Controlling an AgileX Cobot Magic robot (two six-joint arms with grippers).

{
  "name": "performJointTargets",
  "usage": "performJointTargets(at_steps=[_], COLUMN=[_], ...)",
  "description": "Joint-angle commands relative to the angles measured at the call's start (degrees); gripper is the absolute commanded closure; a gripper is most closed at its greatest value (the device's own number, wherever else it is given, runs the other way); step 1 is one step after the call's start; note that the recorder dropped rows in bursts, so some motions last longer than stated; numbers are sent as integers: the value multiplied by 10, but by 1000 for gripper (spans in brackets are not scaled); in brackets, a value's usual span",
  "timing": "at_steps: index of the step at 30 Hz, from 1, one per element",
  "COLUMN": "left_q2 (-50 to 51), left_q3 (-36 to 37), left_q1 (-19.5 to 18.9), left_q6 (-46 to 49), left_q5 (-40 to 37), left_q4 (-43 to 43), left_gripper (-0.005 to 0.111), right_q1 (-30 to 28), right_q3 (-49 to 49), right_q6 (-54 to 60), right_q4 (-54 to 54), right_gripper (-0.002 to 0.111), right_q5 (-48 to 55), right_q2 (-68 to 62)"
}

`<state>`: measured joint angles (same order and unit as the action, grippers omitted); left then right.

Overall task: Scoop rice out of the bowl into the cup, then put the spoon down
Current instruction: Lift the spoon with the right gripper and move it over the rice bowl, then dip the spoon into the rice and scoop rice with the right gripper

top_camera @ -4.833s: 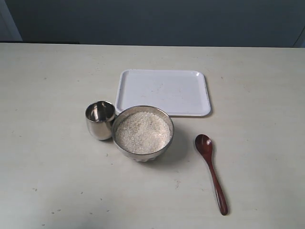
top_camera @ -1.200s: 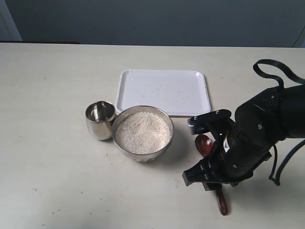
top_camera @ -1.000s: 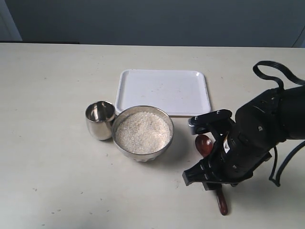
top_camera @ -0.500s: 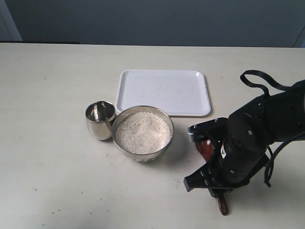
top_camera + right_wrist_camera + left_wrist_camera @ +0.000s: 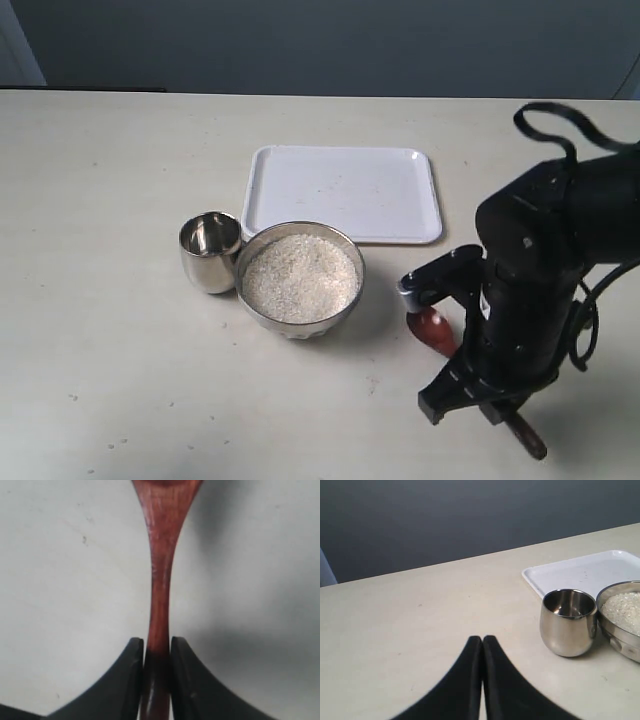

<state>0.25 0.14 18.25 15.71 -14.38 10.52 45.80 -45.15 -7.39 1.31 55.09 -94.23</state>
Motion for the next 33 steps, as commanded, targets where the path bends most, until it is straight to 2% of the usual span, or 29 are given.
performJointTargets(at_steps=[1,6,15,20,24,33], left_q2=[-2,-2,-2,-2,-2,-2], left_q3=[-1,-1,-1,-1,-1,-1], left_q1=[2,2,2,2,2,2], left_q6=[-1,-1,-1,-1,-1,-1], left_q5=[7,7,7,7,7,7], left_q4=[-1,-1,-1,-1,-1,-1], left_gripper=[106,106,106,106,106,106], right_q1=[0,0,5,59,97,142], right_q3=[-57,-137,-273,-297,-298,-299], right_q6=[61,176,236,236,238,206], right_q4=[53,105,175,239,243,291], right_gripper=[109,109,109,109,109,109], right_q5=[116,149,149,149,149,149], right_q2=[40,50,15,-38,-83,-147])
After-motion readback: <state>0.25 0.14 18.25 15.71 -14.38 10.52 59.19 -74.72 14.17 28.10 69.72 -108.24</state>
